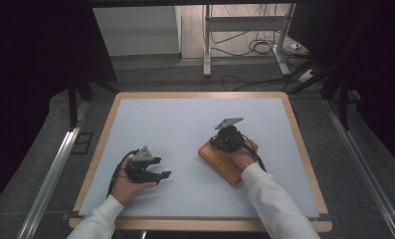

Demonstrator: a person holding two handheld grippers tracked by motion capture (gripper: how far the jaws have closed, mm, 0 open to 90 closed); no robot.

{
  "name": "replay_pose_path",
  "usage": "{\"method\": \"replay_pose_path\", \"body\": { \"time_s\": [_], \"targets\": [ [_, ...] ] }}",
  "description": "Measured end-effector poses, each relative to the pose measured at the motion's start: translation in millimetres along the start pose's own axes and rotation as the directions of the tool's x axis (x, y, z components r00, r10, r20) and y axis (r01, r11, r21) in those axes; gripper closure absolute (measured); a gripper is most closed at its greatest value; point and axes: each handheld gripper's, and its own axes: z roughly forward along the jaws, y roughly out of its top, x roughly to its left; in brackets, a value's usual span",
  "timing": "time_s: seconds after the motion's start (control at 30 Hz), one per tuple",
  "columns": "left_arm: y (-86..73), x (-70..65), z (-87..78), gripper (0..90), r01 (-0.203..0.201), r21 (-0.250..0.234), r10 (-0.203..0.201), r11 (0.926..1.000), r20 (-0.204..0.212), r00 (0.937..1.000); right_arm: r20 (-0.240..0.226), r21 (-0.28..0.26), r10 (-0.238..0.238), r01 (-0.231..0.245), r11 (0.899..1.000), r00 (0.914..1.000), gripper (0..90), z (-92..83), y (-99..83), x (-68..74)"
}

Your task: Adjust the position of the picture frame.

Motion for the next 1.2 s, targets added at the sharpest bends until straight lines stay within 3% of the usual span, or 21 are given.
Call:
{"method": "replay_pose_path", "body": {
  "time_s": [0.03, 0.27, 0.53, 0.63, 0.7, 0.73, 0.77, 0.87, 1.0, 1.2],
  "targets": [
    [0.0, 0.1, -0.3, 29.3, 0.001, -0.001, -0.001, 1.0, 0.0, 1.0, -0.019, 0.0, -0.015, 0.015, 1.0, 0.9997, 84.7, 6.2, 4.1, 9.3],
    [-0.3, 1.2, -0.4, 29.3, 0.001, 0.0, -0.001, 1.0, 0.002, 1.0, -0.07, -0.014, -0.044, 0.043, 0.999, 0.9966, 84.7, 21.4, 14.7, 31.5],
    [0.0, 0.8, -1.8, 29.3, -0.005, -0.004, 0.005, 1.0, 0.003, 1.0, -0.091, -0.007, -0.076, 0.075, 0.997, 0.993, 84.5, 35.8, 21.7, 48.6],
    [0.1, 0.6, -2.2, 29.3, -0.003, -0.007, 0.003, 1.0, 0.004, 1.0, -0.093, 0.002, -0.06, 0.061, 0.998, 0.9939, 83.2, 41.2, 18.6, 50.9],
    [0.1, 0.7, -2.5, 29.3, -0.005, -0.008, 0.005, 1.0, 0.004, 1.0, -0.11, -0.008, -0.034, 0.033, 0.999, 0.9933, 76.8, 42.9, 14.7, 51.1],
    [0.1, 0.7, -2.6, 29.3, -0.005, -0.009, 0.005, 1.0, 0.004, 1.0, -0.135, -0.032, -0.009, 0.005, 0.999, 0.9908, 65.4, 40.5, 13.1, 50.0],
    [0.0, 0.8, -2.5, 29.3, -0.003, -0.008, 0.003, 1.0, 0.005, 1.0, -0.133, -0.039, -0.002, -0.003, 0.999, 0.9912, 59.5, 38.0, 12.8, 49.7],
    [0.1, 0.4, -2.2, 29.2, -0.005, -0.008, 0.005, 1.0, 0.005, 1.0, -0.089, -0.036, -0.023, 0.019, 0.999, 0.9958, 45.1, 22.5, 10.4, 48.5],
    [0.6, -0.7, -1.3, 29.2, -0.011, -0.004, 0.011, 0.9999, 0.004, 0.9999, -0.039, -0.079, 0.019, -0.022, 0.997, 0.999, 39.4, -6.0, -0.5, 38.2],
    [1.2, -1.3, 0.0, 29.1, -0.011, -0.001, 0.011, 0.9999, 0.0, 0.9999, 0.006, -0.116, 0.061, -0.06, 0.991, 0.9981, 39.5, -43.0, -20.2, 17.2]
  ]
}}
